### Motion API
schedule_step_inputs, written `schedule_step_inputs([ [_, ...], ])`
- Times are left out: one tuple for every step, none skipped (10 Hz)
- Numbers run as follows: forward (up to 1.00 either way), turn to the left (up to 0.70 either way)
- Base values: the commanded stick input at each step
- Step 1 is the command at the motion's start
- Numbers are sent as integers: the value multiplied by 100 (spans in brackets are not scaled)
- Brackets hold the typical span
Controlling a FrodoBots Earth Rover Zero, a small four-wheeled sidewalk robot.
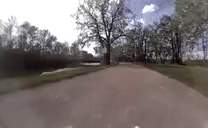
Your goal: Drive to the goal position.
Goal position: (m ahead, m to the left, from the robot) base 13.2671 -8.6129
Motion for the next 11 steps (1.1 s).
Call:
schedule_step_inputs([
  [100, -27],
  [100, -39],
  [100, -27],
  [100, -11],
  [100, -2],
  [100, -25],
  [100, -40],
  [100, -40],
  [100, -10],
  [100, 0],
  [100, 0],
])
